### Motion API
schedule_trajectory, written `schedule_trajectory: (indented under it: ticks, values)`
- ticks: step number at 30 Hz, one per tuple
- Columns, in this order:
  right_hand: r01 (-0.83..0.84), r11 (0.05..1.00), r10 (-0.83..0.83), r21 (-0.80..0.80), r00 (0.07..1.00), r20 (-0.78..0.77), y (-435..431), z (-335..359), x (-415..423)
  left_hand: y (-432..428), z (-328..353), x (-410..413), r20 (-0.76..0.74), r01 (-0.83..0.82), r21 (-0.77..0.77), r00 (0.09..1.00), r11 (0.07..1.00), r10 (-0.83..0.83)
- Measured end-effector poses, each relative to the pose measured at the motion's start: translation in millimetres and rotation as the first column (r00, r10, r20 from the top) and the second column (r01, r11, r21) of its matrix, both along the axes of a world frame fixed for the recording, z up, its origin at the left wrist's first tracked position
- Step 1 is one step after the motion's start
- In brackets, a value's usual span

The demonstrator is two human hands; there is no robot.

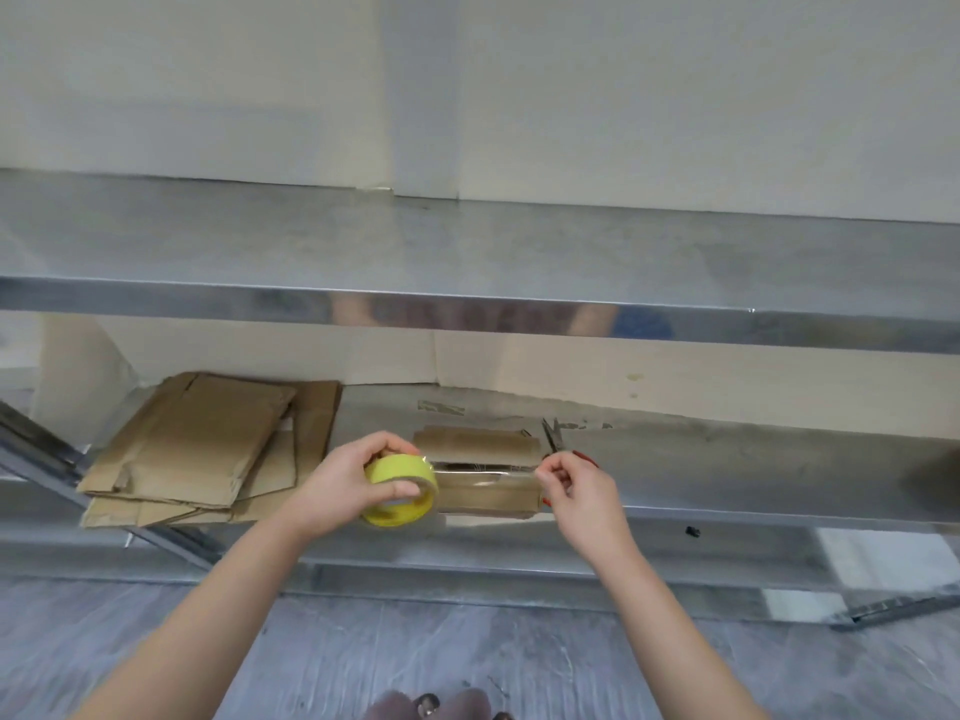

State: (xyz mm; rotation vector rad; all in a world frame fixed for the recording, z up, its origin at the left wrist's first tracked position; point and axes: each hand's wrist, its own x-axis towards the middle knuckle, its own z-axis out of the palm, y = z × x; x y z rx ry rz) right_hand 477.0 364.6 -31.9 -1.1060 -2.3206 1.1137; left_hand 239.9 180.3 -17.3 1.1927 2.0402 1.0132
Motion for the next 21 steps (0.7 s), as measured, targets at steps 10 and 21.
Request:
schedule_trajectory:
  ticks: [10, 21]
  values:
    - [0.082, 0.997, -0.082, 0.002, 0.996, -0.031, 9.7, -21.1, 0.6, 26.4, -14.0, -10.4, -0.460, -0.062, -0.132, 0.888, 0.989, -0.006]
    - [0.197, 0.912, -0.208, -0.359, 0.978, 0.008, 29.4, -49.8, -14.8, 50.6, -32.1, -15.6, -0.461, -0.030, -0.255, 0.882, 0.966, -0.094]
